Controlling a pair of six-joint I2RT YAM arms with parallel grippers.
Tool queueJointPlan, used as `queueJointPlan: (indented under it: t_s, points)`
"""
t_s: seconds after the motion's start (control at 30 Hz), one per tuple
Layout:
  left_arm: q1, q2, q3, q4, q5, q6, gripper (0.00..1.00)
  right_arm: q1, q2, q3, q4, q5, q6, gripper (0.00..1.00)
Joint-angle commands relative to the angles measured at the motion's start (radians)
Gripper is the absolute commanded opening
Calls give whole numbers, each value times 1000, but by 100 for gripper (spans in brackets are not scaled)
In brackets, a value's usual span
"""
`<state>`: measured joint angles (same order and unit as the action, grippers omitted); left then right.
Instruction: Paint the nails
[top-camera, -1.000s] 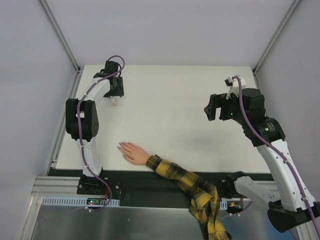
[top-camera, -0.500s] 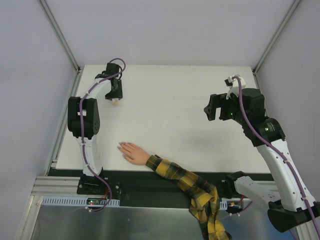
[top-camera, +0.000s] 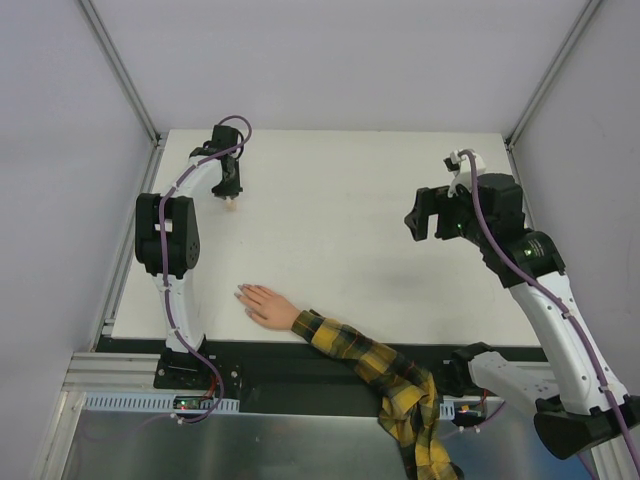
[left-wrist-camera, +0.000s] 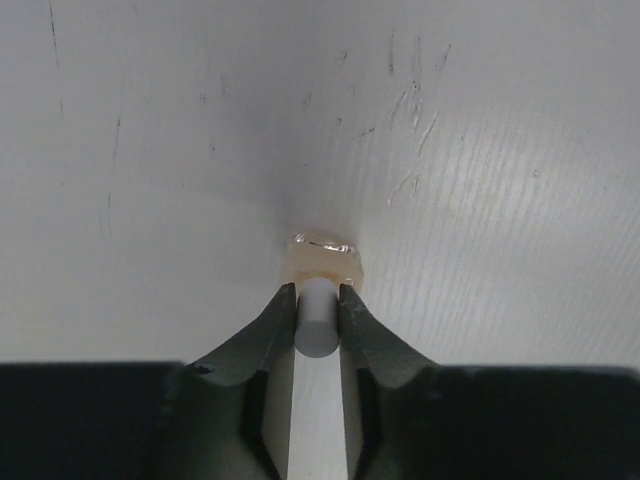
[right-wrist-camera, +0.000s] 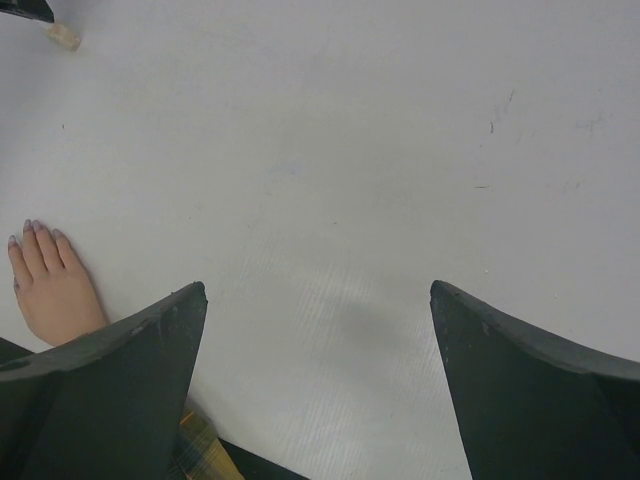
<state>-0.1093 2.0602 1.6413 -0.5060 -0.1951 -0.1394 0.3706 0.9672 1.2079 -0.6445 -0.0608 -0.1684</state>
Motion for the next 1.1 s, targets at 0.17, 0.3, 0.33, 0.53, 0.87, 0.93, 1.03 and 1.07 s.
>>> queueJointPlan:
  t_s: [0.17,0.3,0.33,0.53,0.87,0.93,1.03,1.07]
  points:
    - [2,-40,12,-23,23,43,0,8,62,29,28,-51,3,96]
    - [-46,-182,-26,-80,120,84,0,14,102,18,51,-184,-29,96]
    - [-59,-210,-41,-92,187,93,0,14,110,16,54,-206,-37,96]
    - [-182,-454,-196,-134,555,226,0,31,146,13,112,-477,-91,97]
    - [-437,-761,-328,-126,1094,458,0,163,166,-45,285,-826,-111,99]
    - [-469,-787,-354,-114,1152,524,0,175,182,-53,298,-875,-115,98]
    - [-481,-828,-380,-75,1194,585,0,183,208,-53,305,-947,-109,94]
    - [-484,-851,-388,-66,1200,596,0,198,212,-54,307,-961,-114,93]
